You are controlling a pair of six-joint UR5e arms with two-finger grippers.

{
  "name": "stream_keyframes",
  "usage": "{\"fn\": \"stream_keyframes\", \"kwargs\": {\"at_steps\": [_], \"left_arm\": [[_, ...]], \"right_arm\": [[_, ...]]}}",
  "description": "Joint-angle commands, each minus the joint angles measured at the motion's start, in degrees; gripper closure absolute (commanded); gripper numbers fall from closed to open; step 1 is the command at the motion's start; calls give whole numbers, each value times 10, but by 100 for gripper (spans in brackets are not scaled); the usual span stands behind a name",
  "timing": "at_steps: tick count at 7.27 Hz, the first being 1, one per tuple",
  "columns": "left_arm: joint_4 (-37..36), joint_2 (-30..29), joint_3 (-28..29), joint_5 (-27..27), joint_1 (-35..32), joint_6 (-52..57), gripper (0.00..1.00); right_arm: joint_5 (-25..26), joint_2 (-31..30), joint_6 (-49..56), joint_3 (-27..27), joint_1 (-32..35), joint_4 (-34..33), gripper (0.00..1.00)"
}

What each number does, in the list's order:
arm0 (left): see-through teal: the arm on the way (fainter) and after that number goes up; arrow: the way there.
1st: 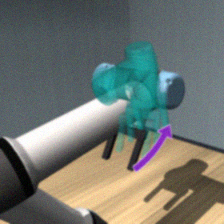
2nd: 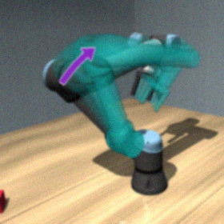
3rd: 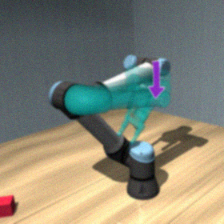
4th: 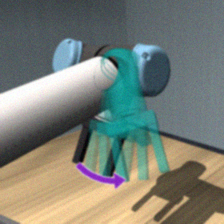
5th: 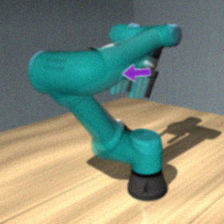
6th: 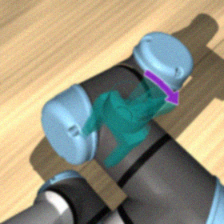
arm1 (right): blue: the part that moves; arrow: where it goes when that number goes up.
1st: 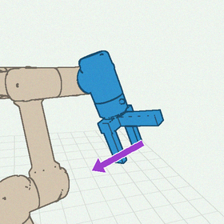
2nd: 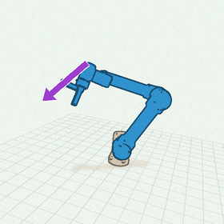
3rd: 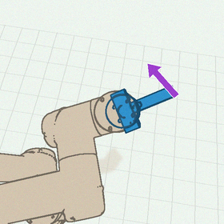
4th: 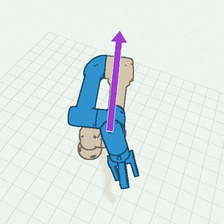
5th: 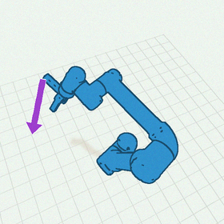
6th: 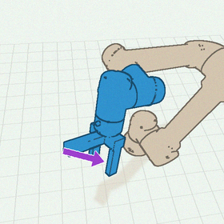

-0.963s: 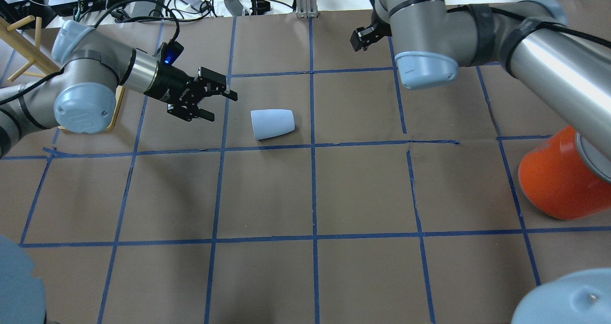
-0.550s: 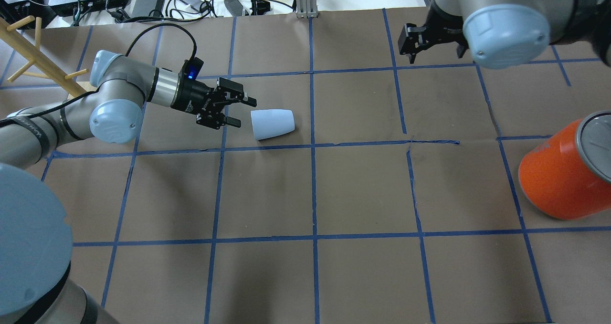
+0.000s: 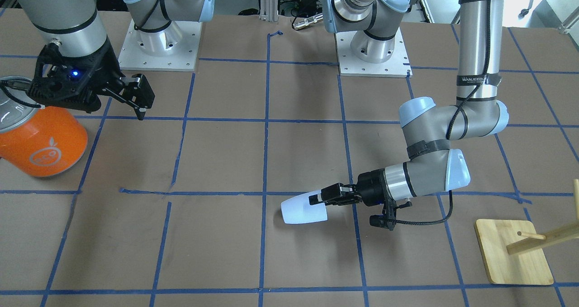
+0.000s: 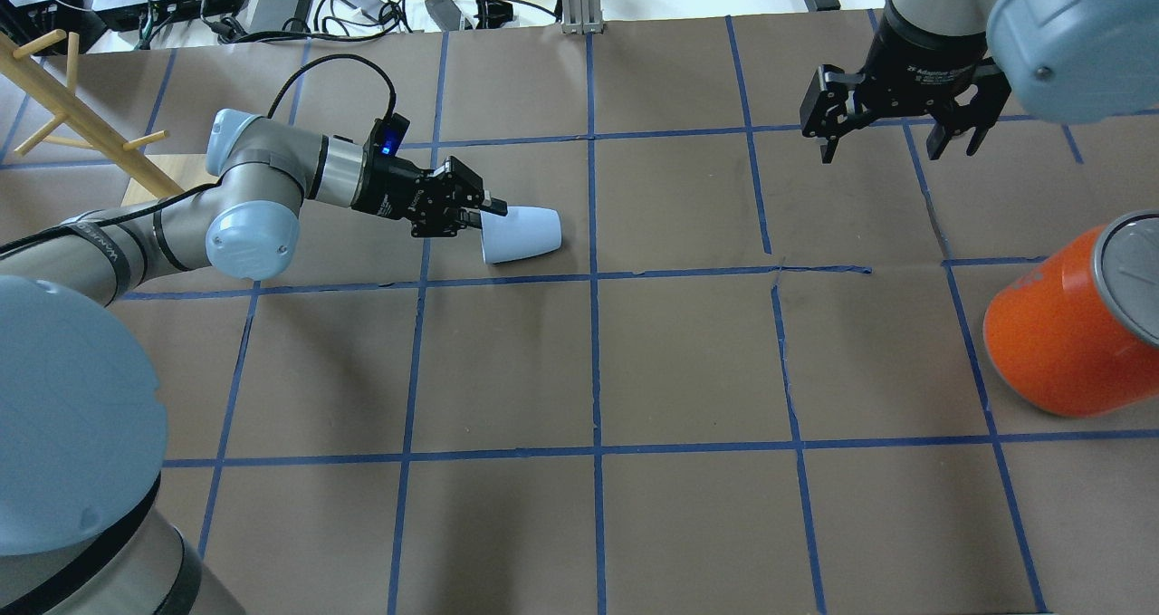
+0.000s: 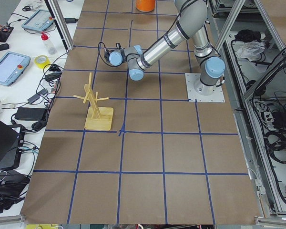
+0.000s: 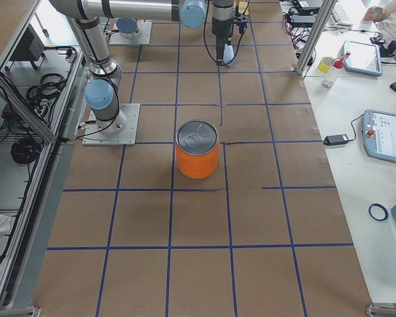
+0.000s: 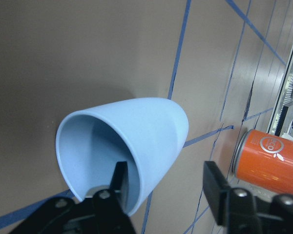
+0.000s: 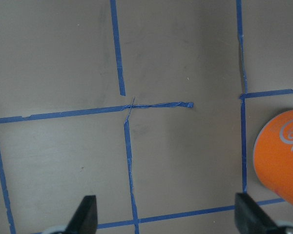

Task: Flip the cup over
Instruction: 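Grasp the cup rim with the left gripper and lift it toward the wooden stand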

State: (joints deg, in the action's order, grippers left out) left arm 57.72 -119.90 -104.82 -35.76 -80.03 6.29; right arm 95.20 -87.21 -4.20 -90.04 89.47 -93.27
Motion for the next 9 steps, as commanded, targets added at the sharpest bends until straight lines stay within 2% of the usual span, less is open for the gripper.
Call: {"fn": "stream_keyframes", "kwargs": {"at_steps": [1,3,4,5,6,7,8,9], "left_arm": [[-29,2,2,-4,0,-13,100],[-61,36,34,-29,-2,-141,100],[-32,54,91,-107,0,-155,100],[17,52,160,-261,-1,-147,100],[20,45,189,-395,-7,-112,100],[11,40,191,-487,-26,-37,100],[-5,34,190,-535,-36,19,100],[-6,29,189,-544,-38,38,100]], "right_arm": [[-50,9,-6,-1,0,5,0],[-54,6,-6,-1,1,8,0],[-54,4,-8,-1,1,8,0],[-51,5,-8,-1,1,9,0],[-50,5,-9,-1,1,9,0],[-48,5,-15,-1,0,10,0],[-46,5,-16,-1,1,10,0],[-44,5,-16,-2,0,11,0]]}}
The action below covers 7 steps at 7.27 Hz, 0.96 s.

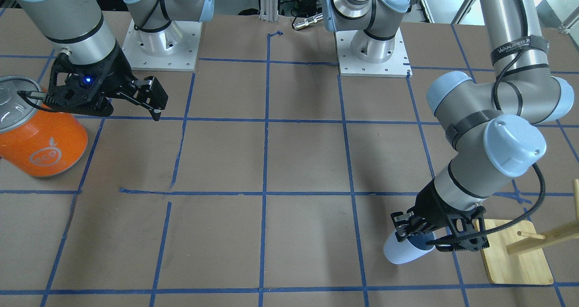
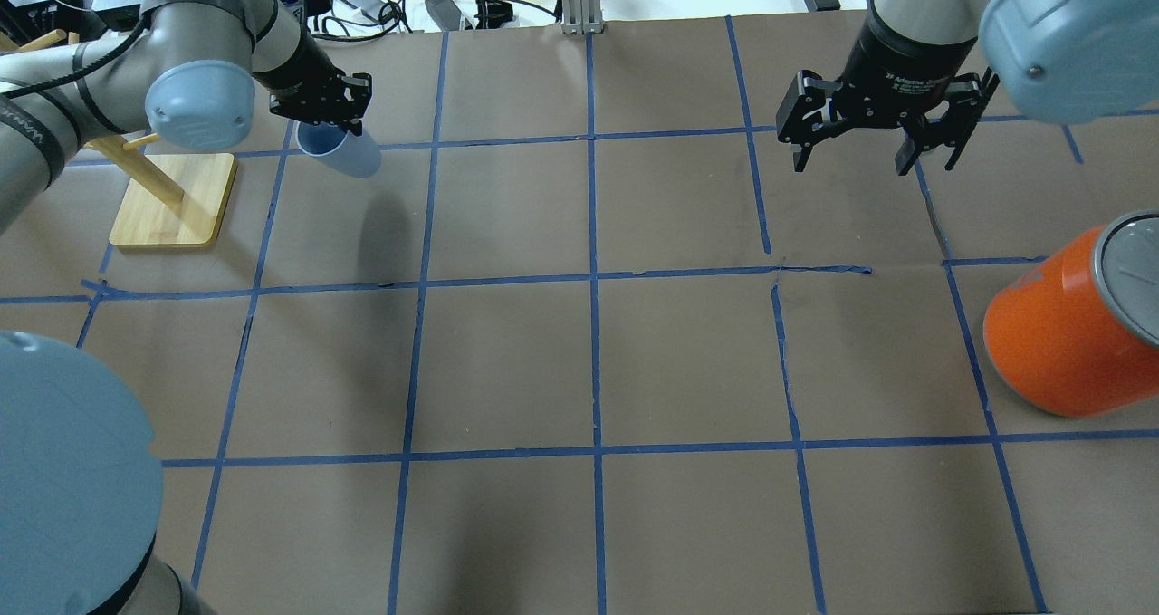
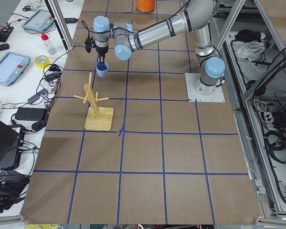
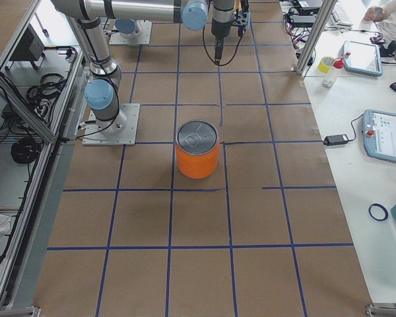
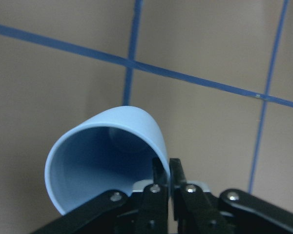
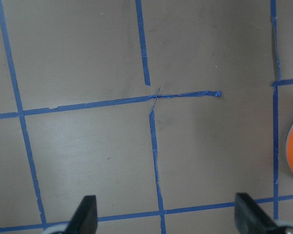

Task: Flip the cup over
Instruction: 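Grasp the cup rim with the left gripper and lift it toward the wooden stand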

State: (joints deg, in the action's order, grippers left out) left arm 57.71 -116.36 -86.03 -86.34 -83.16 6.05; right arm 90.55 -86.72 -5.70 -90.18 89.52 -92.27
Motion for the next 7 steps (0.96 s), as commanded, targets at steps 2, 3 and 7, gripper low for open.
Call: {"fn": "stream_keyframes", "kwargs": {"at_steps": [2,3,7], "left_arm": [[-5,-12,-18,-47,-23,37,100],[-5,-11,-22,-65,-23,47,100],[-7,-13,-28,-66,-23,61,1]], "right_arm": [[2,1,-1,-1,0,1,0],[1,1,-1,-1,0,1,0],[2,1,-1,-1,0,1,0]]}}
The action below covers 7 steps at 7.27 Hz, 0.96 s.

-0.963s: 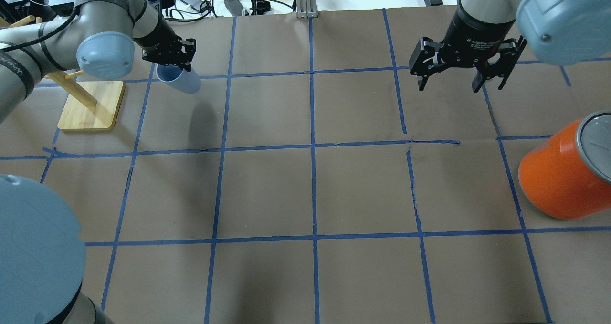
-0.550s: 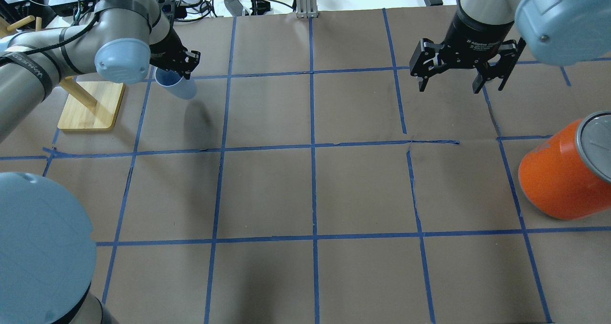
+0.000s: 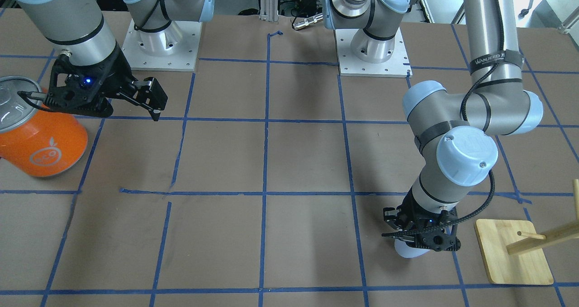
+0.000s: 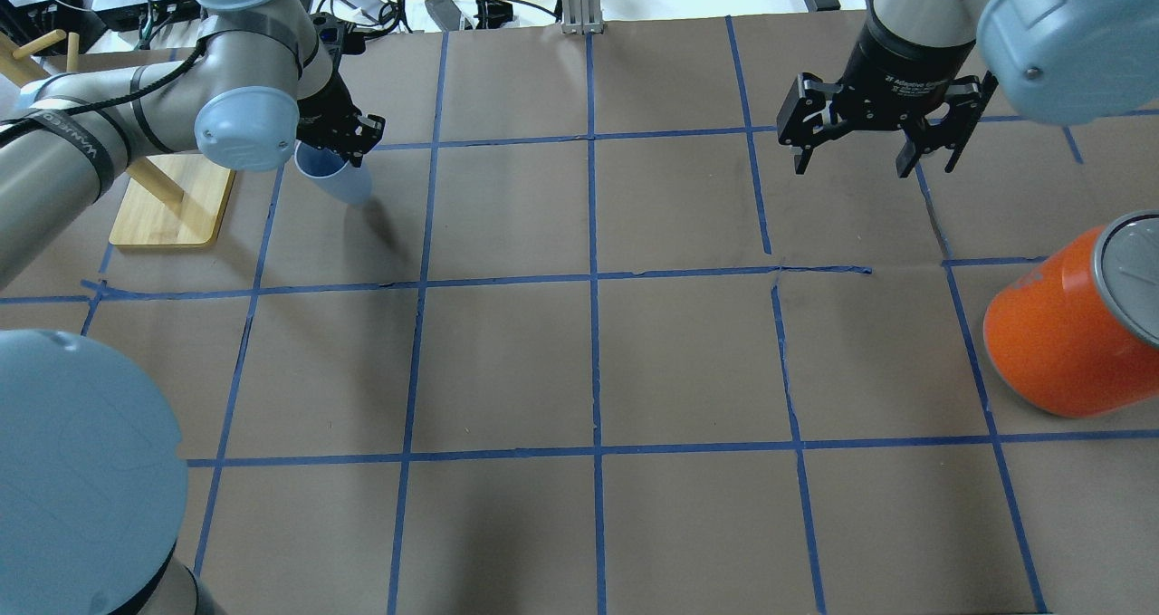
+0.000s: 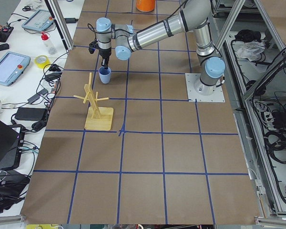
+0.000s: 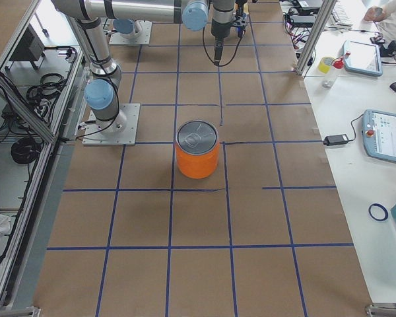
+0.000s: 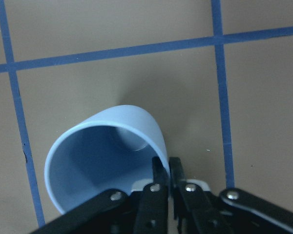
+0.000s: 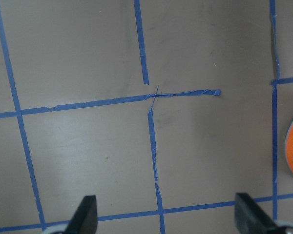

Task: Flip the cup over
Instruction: 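Set the cup upright on the table and open the left gripper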

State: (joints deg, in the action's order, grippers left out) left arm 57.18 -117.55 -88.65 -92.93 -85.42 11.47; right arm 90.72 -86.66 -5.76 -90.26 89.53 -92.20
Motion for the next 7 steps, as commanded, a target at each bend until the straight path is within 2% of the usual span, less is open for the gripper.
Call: {"fn": "stream_keyframes", "kwargs": {"at_steps": [1,4,5,7], "left_arm": [[-1,3,1,-1,0,6,0],[29,74,14,2,-4,4,0],[71,107,14,2,-6,-1,0],[208,202,17,3,-13,-6,0]], "right_arm": [[1,0,0,-1,-1,1,0],[2,0,0,-10,-1,1,0],[2,-2,0,-13,-1,1,0],[2,-2,0,-13,-1,0,0]]}}
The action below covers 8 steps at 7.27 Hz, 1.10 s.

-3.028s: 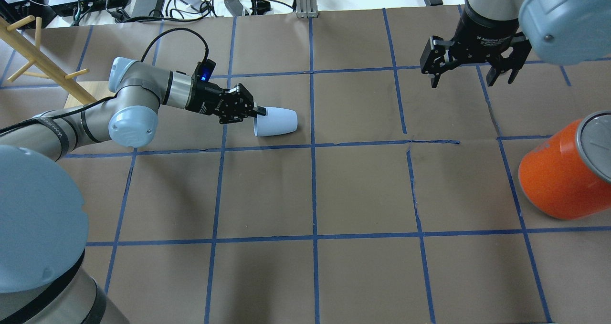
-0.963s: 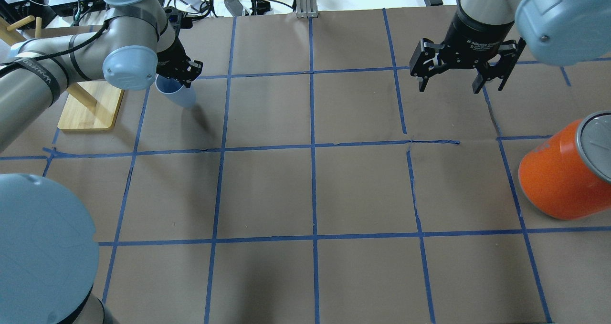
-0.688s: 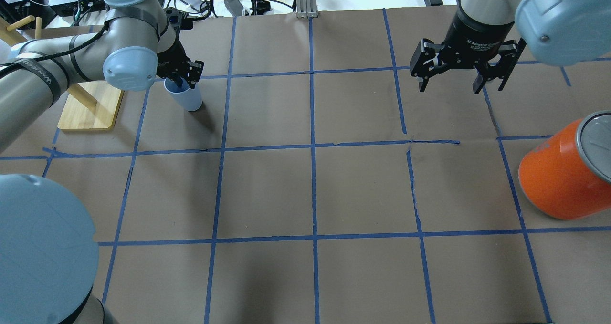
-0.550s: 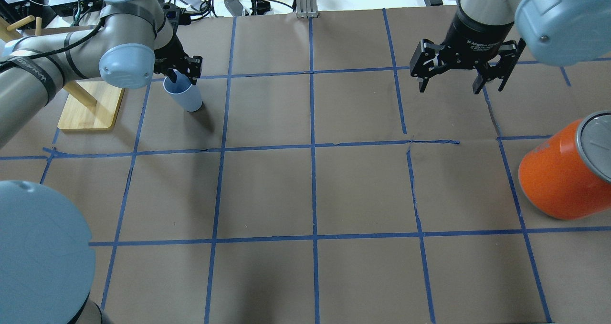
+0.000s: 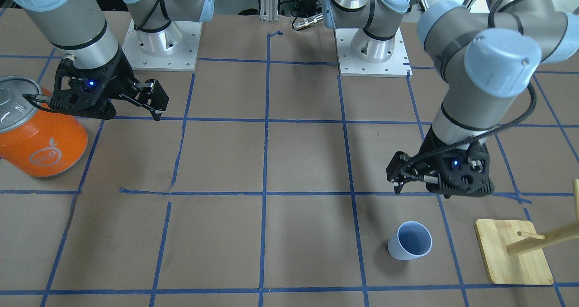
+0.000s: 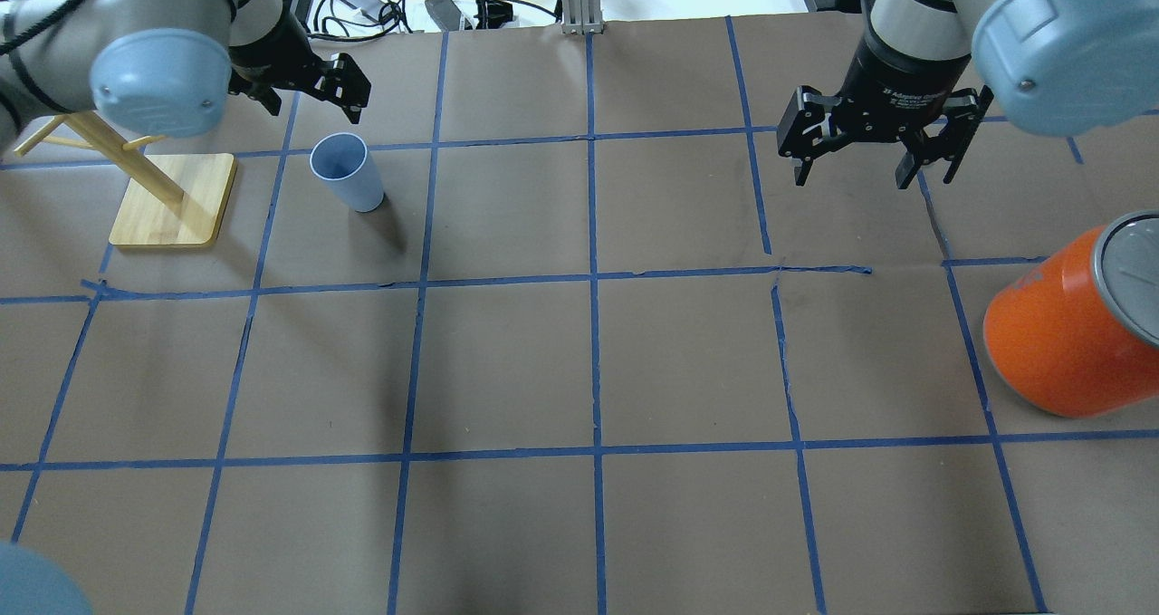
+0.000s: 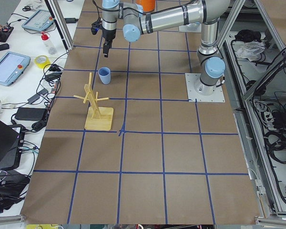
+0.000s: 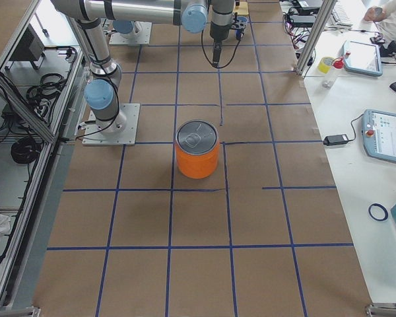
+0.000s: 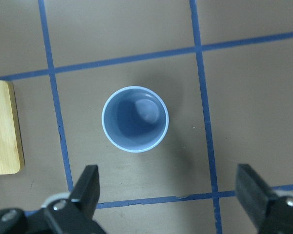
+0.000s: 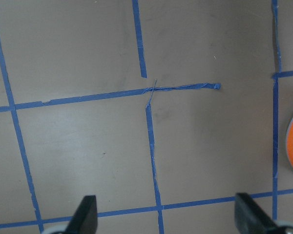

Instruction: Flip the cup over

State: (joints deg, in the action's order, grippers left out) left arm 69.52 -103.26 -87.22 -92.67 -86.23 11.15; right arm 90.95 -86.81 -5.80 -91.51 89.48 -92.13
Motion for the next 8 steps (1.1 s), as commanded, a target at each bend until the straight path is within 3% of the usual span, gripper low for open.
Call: {"fn": "stream_keyframes", "kwargs": {"at_steps": [1,3,5,8], "left_arm": [[127,104,-2,1,-13,-3,0],[140,164,-49,-2,-24,-65,0],[131,158,-56,0,-23,-77,0],[131,109,21,-1,-19,-80,0]], "right_arm": [[0,0,0,-1,0,-1,0],[0,-7,3,0,-1,-2,0],[0,-11,8,0,-2,-1,0],[0,-11,7,-1,-2,-1,0]]}}
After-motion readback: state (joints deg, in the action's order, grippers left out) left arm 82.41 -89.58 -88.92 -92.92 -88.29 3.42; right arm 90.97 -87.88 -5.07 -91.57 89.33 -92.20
